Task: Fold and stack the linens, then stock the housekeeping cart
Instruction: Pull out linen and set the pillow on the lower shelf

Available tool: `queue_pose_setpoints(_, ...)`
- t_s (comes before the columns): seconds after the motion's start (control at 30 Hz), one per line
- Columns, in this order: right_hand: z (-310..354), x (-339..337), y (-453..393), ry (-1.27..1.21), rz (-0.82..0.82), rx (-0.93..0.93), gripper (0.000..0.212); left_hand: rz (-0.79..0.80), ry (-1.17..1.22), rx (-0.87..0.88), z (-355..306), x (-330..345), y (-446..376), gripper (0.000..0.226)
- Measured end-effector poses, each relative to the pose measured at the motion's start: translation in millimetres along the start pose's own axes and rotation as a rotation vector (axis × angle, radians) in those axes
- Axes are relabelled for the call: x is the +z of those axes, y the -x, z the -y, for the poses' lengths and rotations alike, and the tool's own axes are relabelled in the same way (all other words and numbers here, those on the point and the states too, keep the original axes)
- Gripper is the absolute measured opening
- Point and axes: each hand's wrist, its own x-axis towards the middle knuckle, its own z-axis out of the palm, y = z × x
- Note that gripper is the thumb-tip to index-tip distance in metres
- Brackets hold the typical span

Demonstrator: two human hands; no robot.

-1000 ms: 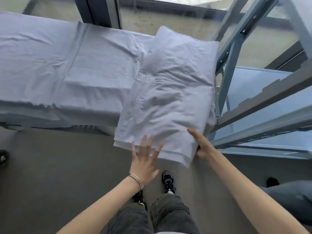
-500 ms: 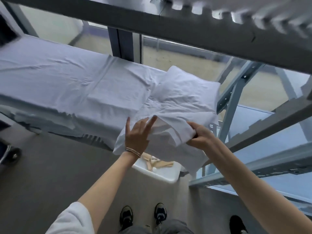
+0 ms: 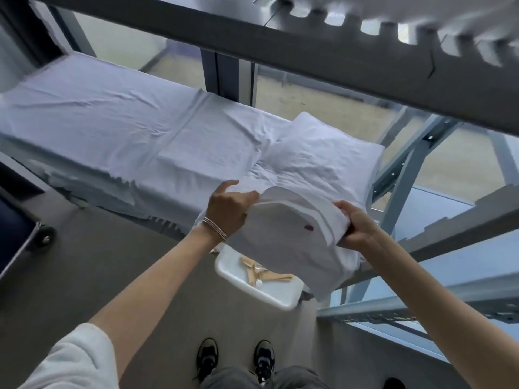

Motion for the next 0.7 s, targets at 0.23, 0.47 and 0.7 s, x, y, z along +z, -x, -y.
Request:
queue_pose_setpoints(0.23,-18,13,-8,0.140,-0.086,-0.043,0.017,-0.124,0.003,0.100,2,23,41,0.017)
queue_pose_setpoints(0.47,-56,33,-13,0.046,-0.322,-0.250,0.030,0.125,-0.003,-0.075,43,39,63,0.012)
queue_pose_setpoints(0.7,-57,144,9,-0.175,-0.334,-0.573,0.023,-0.202,-0.052,0.358,180,-40,-97,0.004)
